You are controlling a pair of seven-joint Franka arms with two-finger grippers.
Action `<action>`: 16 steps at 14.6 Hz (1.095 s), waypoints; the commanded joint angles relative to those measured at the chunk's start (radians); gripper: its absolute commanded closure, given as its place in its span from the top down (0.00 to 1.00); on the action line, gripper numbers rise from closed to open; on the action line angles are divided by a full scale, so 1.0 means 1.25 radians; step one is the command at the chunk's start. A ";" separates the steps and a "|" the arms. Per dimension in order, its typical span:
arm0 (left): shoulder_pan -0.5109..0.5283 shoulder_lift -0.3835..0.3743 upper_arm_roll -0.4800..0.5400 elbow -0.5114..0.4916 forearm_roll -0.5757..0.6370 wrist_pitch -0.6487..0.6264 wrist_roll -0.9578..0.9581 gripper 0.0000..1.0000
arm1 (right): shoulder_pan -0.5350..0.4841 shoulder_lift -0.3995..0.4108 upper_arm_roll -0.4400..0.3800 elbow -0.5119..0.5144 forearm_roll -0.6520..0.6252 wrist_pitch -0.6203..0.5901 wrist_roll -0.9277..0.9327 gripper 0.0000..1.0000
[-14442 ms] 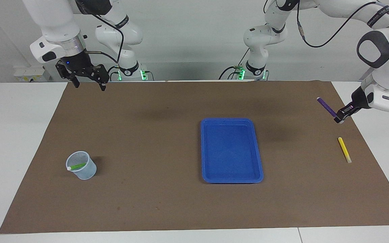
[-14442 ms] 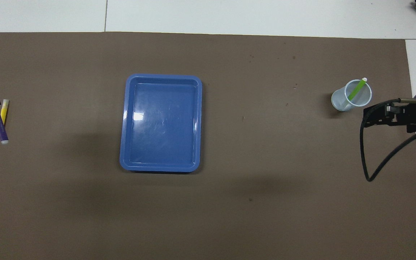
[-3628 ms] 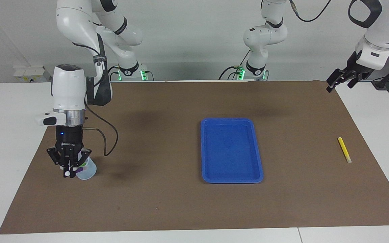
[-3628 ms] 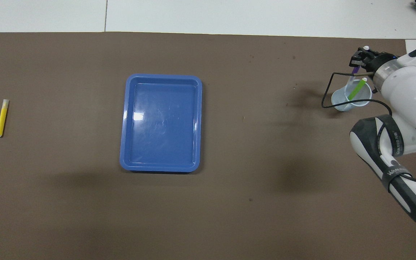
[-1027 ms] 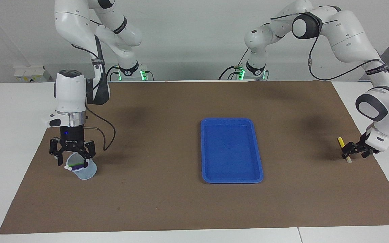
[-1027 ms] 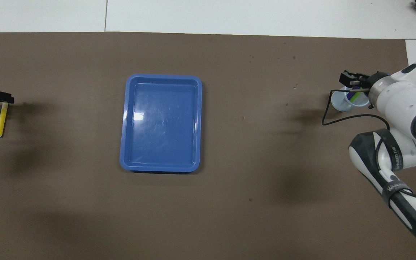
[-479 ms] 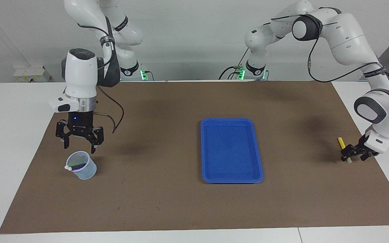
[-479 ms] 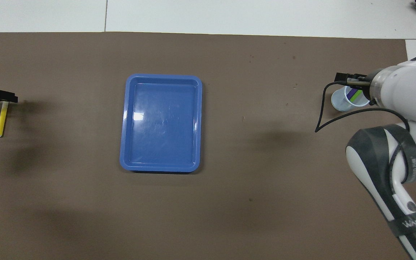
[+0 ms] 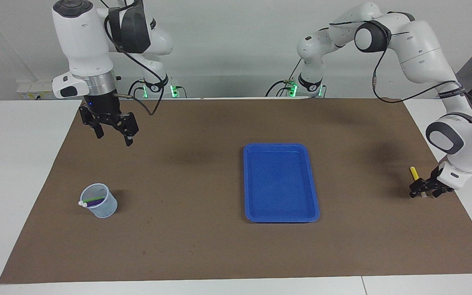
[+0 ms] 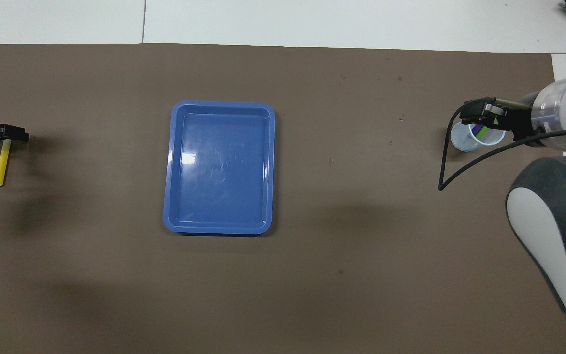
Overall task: Transfer and insert pens with both arms
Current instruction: 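Withdraw the right gripper from the cup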
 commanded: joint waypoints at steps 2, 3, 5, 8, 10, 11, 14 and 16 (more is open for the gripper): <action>-0.005 0.007 0.004 -0.001 -0.008 0.015 0.011 0.86 | -0.006 -0.020 0.006 0.028 0.053 -0.099 -0.004 1.00; -0.006 0.007 0.004 -0.001 -0.008 0.015 0.011 0.80 | -0.010 -0.020 0.003 0.039 0.069 -0.131 -0.004 1.00; -0.006 0.007 0.004 0.001 -0.008 0.008 0.011 0.70 | -0.010 -0.021 0.003 0.057 0.068 -0.184 -0.008 1.00; -0.006 0.008 0.004 0.004 -0.007 -0.012 0.010 0.57 | -0.012 -0.025 0.001 0.076 0.064 -0.222 -0.062 1.00; -0.005 0.008 0.005 0.007 -0.008 -0.042 0.010 0.49 | -0.013 -0.026 -0.002 0.077 0.064 -0.235 -0.086 1.00; -0.005 0.007 0.005 0.008 -0.008 -0.043 0.011 0.44 | -0.006 -0.026 -0.008 0.079 0.065 -0.246 -0.095 1.00; -0.003 0.007 0.005 0.008 -0.007 -0.042 0.011 0.28 | 0.013 -0.031 -0.029 0.079 0.067 -0.269 -0.108 1.00; 0.002 0.007 0.005 0.008 -0.006 -0.037 0.014 0.22 | 0.046 -0.038 -0.057 0.079 0.069 -0.273 -0.112 1.00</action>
